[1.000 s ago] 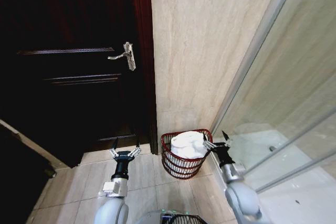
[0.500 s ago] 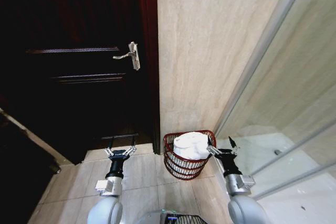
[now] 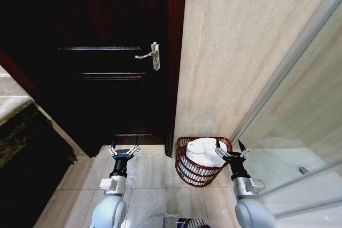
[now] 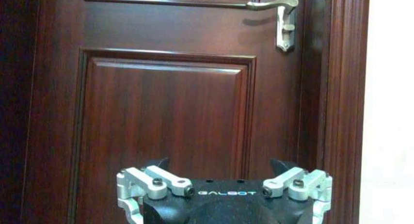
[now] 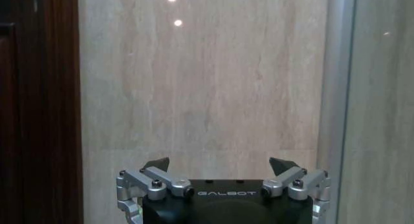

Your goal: Discard the used towel into the hamper.

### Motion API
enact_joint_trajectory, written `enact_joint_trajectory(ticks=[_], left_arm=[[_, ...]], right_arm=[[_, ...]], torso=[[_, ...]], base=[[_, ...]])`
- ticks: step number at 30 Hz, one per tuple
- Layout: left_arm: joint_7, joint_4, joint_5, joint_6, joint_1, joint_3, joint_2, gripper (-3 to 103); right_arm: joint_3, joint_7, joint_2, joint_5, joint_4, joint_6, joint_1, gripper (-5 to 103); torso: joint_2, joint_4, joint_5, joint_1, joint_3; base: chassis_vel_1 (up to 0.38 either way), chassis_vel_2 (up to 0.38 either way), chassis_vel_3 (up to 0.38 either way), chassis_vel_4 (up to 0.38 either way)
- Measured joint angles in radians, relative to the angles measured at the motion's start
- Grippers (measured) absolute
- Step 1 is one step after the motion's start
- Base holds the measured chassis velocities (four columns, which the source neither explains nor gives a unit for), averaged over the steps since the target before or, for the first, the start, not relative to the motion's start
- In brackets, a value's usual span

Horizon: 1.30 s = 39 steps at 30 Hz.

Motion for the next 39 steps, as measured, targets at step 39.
enact_joint_trajectory(ticks=[39], left_arm=[[-0.031,-0.008,0.031,0.013,-0.009,0.051,-0.022,100]], right_arm=[[-0.028,0.019,-0.02,-0.02,-0.034,0.0,0.001,100]], torso=[[0.0,0.0,0.0,0.0,0.0]], base=[[0.01,0.01,-0.011,-0.01]])
